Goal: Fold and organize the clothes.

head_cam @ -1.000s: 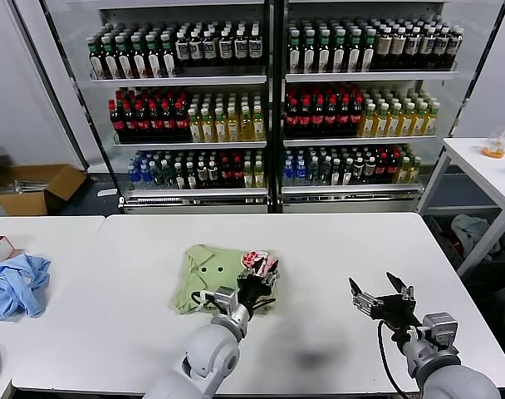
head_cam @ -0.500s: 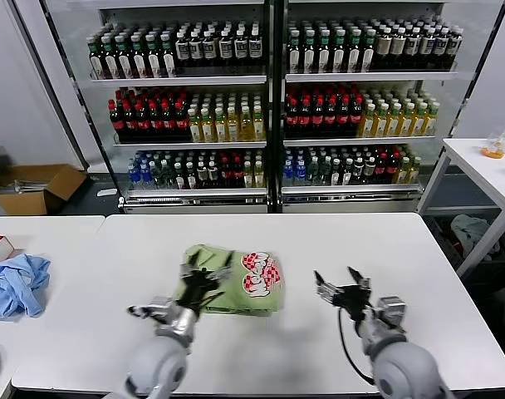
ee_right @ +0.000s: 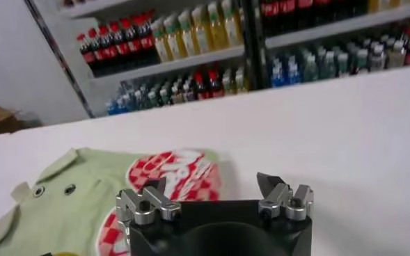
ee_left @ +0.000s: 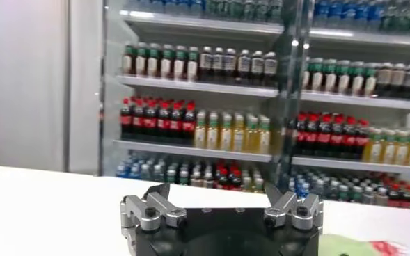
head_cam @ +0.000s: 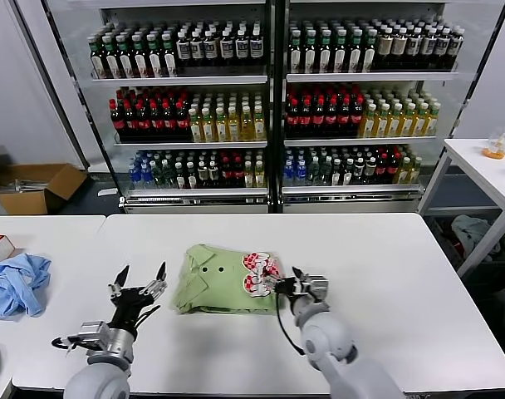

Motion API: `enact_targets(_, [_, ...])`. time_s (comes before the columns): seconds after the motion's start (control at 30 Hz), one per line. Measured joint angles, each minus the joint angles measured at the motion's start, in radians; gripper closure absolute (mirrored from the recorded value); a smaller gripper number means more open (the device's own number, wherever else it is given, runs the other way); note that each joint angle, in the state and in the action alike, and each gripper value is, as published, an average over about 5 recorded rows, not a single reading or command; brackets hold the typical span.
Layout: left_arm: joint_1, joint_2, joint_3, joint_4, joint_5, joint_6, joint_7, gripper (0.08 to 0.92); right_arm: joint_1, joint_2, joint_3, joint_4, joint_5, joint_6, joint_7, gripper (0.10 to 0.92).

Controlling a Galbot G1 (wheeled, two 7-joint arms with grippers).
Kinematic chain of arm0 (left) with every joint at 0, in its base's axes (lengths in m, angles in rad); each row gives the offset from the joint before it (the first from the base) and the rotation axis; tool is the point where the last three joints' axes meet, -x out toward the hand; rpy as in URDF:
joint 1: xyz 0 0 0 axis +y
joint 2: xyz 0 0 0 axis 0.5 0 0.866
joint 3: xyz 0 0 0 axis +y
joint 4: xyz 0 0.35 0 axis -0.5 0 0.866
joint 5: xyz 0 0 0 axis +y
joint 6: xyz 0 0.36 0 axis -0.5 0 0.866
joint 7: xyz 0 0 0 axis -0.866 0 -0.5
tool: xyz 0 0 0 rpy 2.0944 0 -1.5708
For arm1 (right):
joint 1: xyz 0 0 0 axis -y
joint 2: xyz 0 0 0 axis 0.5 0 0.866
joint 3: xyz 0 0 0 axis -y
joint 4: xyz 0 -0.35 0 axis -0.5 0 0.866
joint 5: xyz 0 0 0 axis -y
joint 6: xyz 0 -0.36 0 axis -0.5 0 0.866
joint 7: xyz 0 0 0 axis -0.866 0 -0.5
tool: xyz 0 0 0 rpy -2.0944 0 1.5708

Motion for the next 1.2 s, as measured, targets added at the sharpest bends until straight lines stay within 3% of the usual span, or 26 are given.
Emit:
enact_targets(0.2, [0.031,0.013,-0.036,-0.006,0.000,-0.004,-0.002,0.177,0.034,0.068,-0.032,-0.081,0.004,0.011,0.032,0.264])
enact_targets(0.87, [0.079,0.015,-0.072,-0.027,-0.002,-0.004,-0.003,0.177,0.088,0.092,-0.053,-0.181,-0.048,0.037,0.009,0.839])
enact_targets(0.97, [0.079,0.014,-0.070,-0.030,-0.002,-0.001,-0.001,0.177,0.098,0.069,-0.043,-0.192,-0.079,0.043,-0.017,0.885])
enact_targets(1.2, [0.070,0.012,-0.059,-0.035,0.007,0.008,0.002,0.177,0.119,-0.020,0.000,-0.206,-0.182,0.048,-0.101,0.888])
